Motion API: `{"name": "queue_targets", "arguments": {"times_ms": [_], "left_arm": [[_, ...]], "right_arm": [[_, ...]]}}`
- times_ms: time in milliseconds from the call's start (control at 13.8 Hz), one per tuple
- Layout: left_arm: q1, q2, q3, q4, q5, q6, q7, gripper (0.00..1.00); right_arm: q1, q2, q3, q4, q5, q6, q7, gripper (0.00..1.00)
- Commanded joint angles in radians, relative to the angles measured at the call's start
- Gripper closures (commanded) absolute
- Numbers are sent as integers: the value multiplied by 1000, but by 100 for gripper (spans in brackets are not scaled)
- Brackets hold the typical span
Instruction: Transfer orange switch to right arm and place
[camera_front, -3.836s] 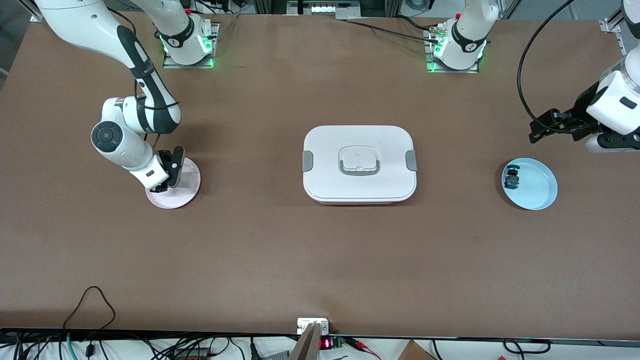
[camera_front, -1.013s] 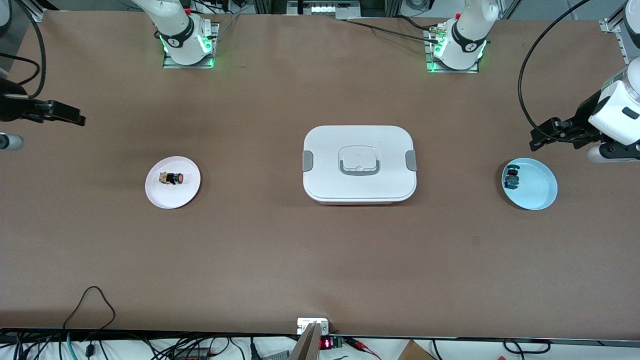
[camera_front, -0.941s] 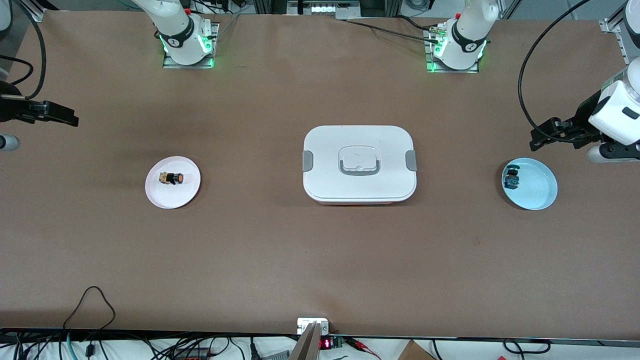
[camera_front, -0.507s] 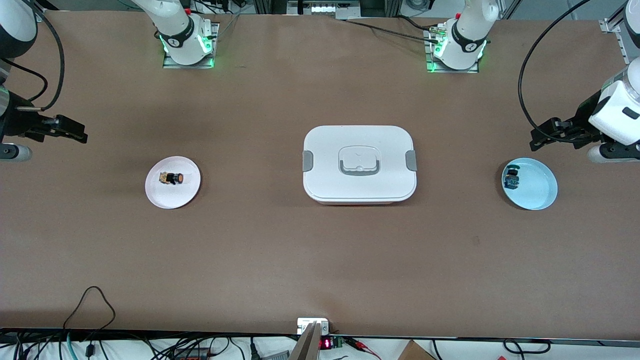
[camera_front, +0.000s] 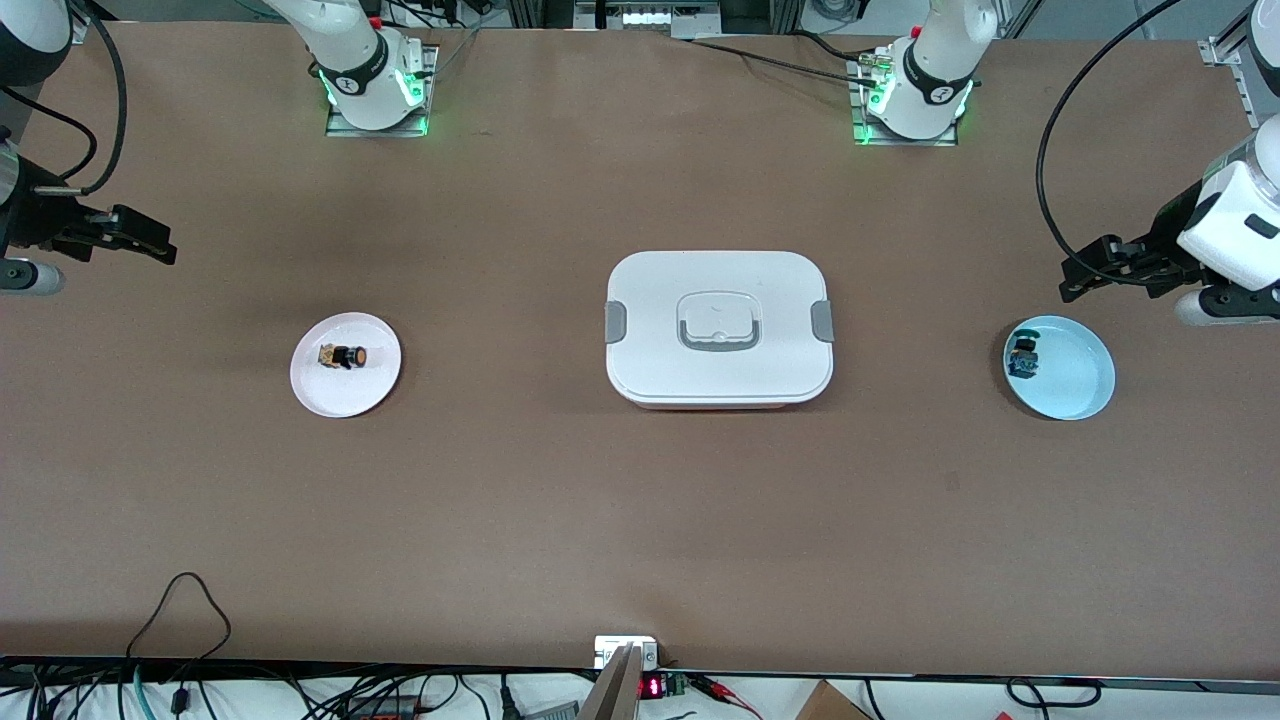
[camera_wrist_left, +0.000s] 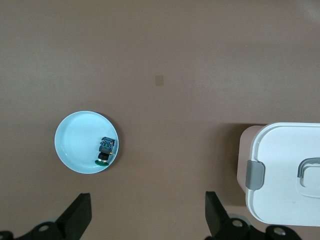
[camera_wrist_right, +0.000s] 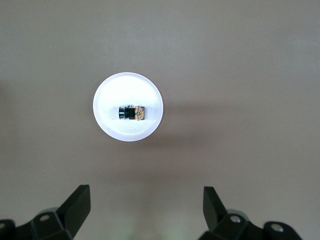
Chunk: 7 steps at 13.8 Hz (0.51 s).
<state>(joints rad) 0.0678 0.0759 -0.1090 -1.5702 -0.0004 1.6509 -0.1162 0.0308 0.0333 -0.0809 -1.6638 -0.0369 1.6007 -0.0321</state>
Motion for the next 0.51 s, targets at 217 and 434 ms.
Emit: {"name": "queue_targets", "arguments": {"times_ms": [217, 434], "left_arm": [[4, 15, -8, 32, 10, -20, -14, 0], [4, 15, -8, 33, 8, -19, -13, 0]], "right_arm": [[-6, -1, 1, 15, 8, -4, 3, 0], [-6, -3, 1, 24, 17, -4, 5, 0]]}}
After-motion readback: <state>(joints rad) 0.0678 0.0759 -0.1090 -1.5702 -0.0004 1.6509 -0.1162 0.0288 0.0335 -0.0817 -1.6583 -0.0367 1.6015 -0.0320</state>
